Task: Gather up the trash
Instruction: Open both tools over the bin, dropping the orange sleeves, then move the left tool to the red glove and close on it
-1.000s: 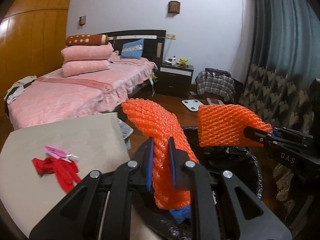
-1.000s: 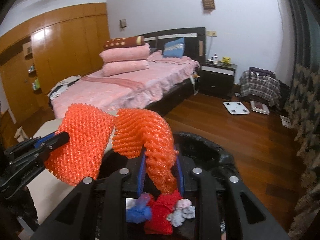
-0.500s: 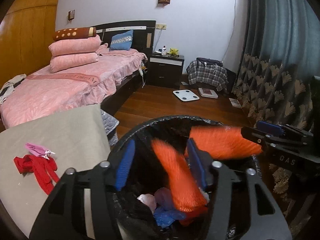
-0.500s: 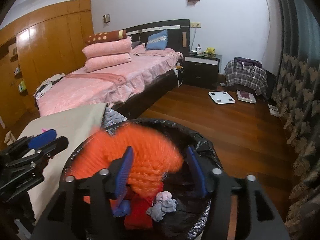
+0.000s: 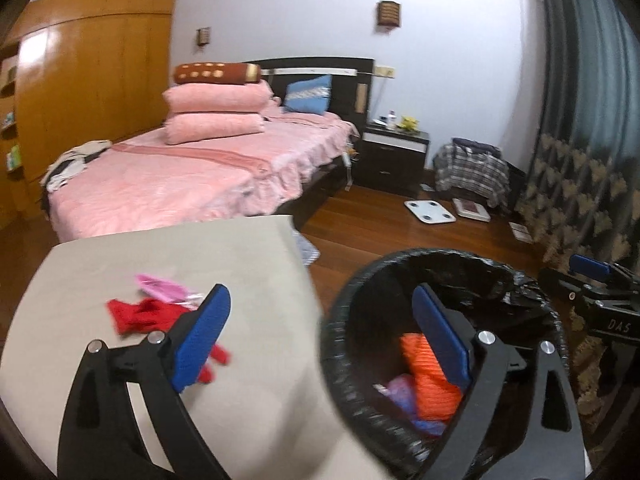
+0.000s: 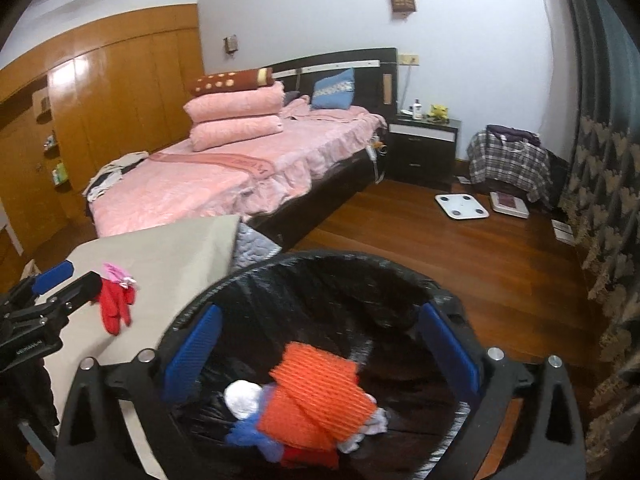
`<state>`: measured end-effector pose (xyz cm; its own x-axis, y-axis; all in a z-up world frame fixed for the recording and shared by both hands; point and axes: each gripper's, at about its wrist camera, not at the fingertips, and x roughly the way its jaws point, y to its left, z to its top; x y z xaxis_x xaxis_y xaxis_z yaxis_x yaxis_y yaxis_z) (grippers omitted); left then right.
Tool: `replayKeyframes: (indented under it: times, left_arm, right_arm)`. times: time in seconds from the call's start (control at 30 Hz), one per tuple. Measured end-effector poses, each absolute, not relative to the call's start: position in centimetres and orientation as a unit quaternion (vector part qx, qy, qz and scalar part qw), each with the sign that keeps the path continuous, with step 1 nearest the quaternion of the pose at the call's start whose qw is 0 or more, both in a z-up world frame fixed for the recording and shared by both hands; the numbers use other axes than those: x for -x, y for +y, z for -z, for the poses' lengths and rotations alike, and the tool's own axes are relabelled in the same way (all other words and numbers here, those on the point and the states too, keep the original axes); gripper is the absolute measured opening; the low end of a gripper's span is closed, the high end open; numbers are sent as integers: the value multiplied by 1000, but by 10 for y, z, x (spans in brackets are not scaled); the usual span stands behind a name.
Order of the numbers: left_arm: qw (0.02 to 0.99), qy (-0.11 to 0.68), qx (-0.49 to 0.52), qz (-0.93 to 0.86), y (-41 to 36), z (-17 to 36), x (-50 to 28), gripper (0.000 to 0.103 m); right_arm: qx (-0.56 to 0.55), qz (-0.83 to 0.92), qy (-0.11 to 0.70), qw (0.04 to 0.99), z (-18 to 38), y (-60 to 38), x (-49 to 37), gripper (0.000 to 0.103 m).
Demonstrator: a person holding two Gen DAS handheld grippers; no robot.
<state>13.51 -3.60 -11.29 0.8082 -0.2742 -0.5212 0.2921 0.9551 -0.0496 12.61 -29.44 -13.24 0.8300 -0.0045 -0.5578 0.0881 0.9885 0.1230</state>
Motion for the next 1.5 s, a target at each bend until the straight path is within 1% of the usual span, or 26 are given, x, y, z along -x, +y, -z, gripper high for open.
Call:
replayKeyframes:
  times: [0.53,0.83,1.1,1.13,1.2,1.27,1.5]
  left_arm:
    - [962,274,5,18,95,109,-130,90]
    - [959,284,9,-11,129,119,-143,90]
    - [954,300,16,-16,141,138,-169,90]
    - [953,303,17,-16,141,142,-174,89]
    - [949,314,21,-10,142,150,-184,82]
    - [947,321,22,-7,141,158,-192,81]
    - [938,346,22,8,138,182,-225,73]
  right_arm:
    - [-44,-82,290,953,129,-171,-177,97]
    - [-35,-110,294,949,139,-123,-209,97]
    - [-21,-125,301,945,151,-97,-223,97]
    - [-17,-126,302,945,152,-94,-225,97]
    - [-14,-127,304,944,155,-90,-229,97]
    - [-15,-128,308,943,159,-88,-234,97]
    - [-16,-131,317,939,168,-82,-247,97]
